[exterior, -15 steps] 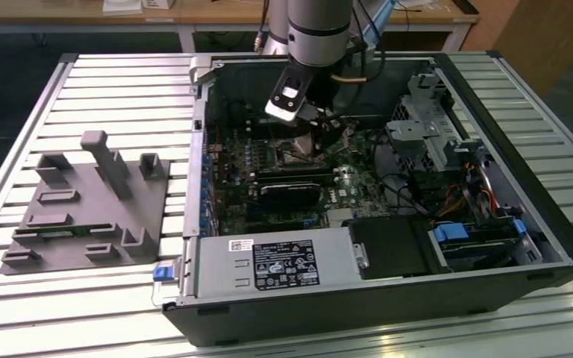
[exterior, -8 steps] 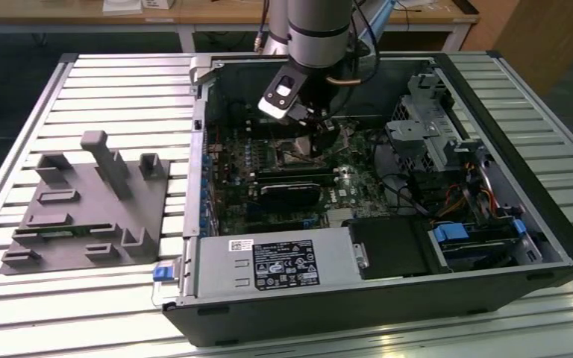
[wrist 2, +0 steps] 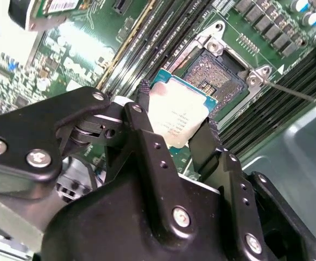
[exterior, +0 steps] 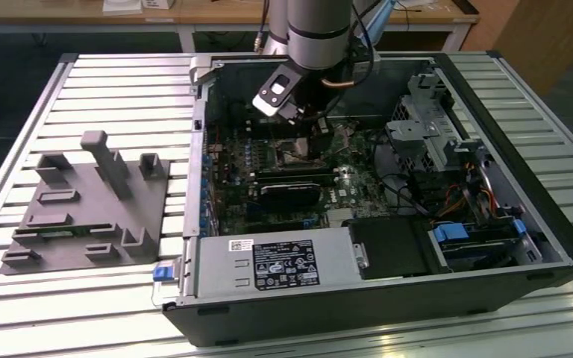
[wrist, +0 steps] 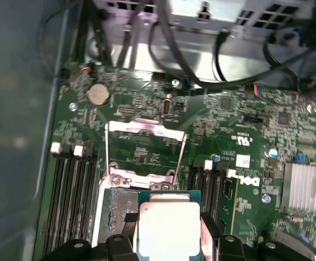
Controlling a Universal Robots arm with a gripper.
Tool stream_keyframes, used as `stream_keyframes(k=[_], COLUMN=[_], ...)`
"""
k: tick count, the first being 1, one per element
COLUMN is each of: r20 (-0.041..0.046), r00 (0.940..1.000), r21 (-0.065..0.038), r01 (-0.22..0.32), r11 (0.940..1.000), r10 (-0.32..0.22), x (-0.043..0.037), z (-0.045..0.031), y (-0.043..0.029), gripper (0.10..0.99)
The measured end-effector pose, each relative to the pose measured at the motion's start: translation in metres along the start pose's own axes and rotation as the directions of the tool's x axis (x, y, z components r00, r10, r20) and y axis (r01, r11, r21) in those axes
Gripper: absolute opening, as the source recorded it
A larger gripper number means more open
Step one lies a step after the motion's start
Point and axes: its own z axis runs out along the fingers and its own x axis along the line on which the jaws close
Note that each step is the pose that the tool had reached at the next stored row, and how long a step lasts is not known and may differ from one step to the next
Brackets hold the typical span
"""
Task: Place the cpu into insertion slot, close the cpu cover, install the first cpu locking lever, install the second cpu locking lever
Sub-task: 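Place the cpu into insertion slot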
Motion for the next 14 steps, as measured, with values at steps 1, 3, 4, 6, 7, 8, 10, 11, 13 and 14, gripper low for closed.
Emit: stream_keyframes(k=[1, 3, 4, 6, 7, 8, 10, 11, 13, 14], r20=[0.0014, 0.0079, 0.0123, 0.0183, 0.0203, 0.0213, 0.0224, 0.0223, 0.0221, 0.0223], r00=[0.9999, 0.9998, 0.9998, 0.9997, 0.9997, 0.9996, 0.9996, 0.9996, 0.9996, 0.9996], r21=[0.000, 0.001, 0.001, 0.001, 0.002, 0.002, 0.002, 0.002, 0.002, 0.002], r01=[-0.013, -0.018, -0.017, -0.017, -0.017, -0.017, -0.017, -0.017, -0.017, -0.017], r11=[0.9999, 0.9998, 0.9998, 0.9999, 0.9999, 0.9999, 0.9999, 0.9999, 0.9999, 0.9999], r10=[0.013, 0.018, 0.017, 0.017, 0.017, 0.017, 0.017, 0.017, 0.017, 0.017], x=[0.0000, 0.0015, 0.0029, 0.0065, 0.0088, 0.0111, 0.0148, 0.0158, 0.0167, 0.0170], z=[0.0004, 0.0010, 0.0015, 0.0021, 0.0025, 0.0028, 0.0032, 0.0037, 0.0050, 0.0058], y=[0.0000, 0.0000, 0.0002, 0.0004, 0.0007, 0.0008, 0.0010, 0.0008, 0.0002, -0.0004], gripper=[0.537, 0.537, 0.537, 0.537, 0.537, 0.537, 0.537, 0.537, 0.537, 0.537])
